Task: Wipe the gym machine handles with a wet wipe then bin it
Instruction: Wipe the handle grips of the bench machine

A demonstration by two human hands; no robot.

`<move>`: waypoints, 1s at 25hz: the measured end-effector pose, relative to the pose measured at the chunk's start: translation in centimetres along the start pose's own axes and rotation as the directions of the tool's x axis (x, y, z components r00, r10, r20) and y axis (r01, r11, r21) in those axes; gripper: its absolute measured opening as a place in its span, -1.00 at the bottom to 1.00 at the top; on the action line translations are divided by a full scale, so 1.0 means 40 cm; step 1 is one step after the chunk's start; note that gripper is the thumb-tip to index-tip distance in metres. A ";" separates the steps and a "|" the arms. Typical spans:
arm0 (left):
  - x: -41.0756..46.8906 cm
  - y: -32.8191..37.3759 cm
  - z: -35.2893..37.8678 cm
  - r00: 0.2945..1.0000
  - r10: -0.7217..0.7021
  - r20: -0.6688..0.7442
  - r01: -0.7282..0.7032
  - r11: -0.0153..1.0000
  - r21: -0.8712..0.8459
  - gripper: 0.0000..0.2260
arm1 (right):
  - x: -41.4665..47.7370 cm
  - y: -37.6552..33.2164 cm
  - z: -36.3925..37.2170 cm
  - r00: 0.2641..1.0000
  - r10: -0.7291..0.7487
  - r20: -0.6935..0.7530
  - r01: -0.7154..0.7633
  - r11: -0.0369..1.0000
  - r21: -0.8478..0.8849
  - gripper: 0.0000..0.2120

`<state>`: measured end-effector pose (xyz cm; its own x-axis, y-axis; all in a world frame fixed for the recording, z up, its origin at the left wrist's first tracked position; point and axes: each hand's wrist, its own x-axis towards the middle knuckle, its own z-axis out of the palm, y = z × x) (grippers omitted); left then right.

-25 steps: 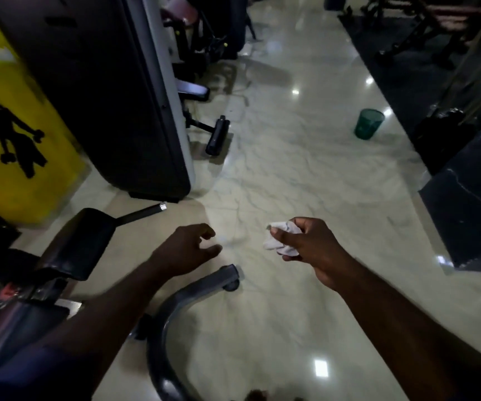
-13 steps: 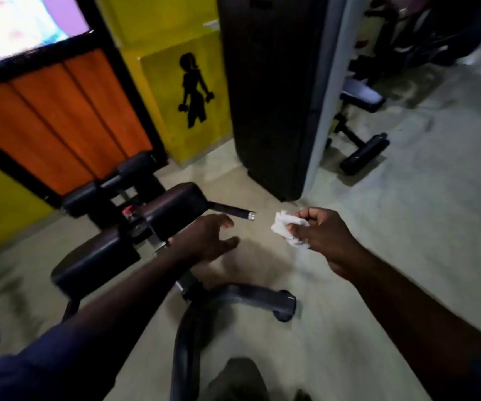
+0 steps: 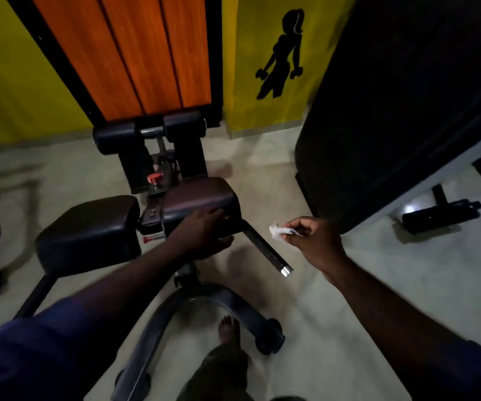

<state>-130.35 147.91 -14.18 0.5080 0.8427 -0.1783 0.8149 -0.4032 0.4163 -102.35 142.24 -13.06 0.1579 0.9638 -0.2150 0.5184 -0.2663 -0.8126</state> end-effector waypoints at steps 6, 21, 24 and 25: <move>0.274 -0.115 0.066 0.959 0.202 0.201 -0.261 0.904 0.338 -0.09 | 0.249 0.075 0.070 0.998 -0.006 0.060 0.015 0.990 -0.141 -0.80; 0.334 -0.148 0.148 0.985 0.116 0.129 -0.160 0.891 0.424 -0.19 | 0.385 0.226 0.236 0.748 -0.419 0.515 0.552 0.823 -0.132 -0.81; 0.333 -0.145 0.147 0.986 0.092 0.136 -0.145 0.876 0.460 -0.19 | 0.403 0.228 0.263 0.795 -0.386 0.469 0.490 0.864 -0.120 -0.92; 0.334 -0.143 0.146 0.987 0.094 0.132 -0.145 0.875 0.461 -0.18 | 0.413 0.226 0.266 0.815 -0.352 0.460 0.459 0.878 -0.140 -0.92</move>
<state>-126.60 159.41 -24.15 0.6148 0.7466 -0.2541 0.7683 -0.6398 -0.0212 -103.99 155.94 -29.73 -0.4409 0.8868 -0.1384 0.6450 0.2059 -0.7359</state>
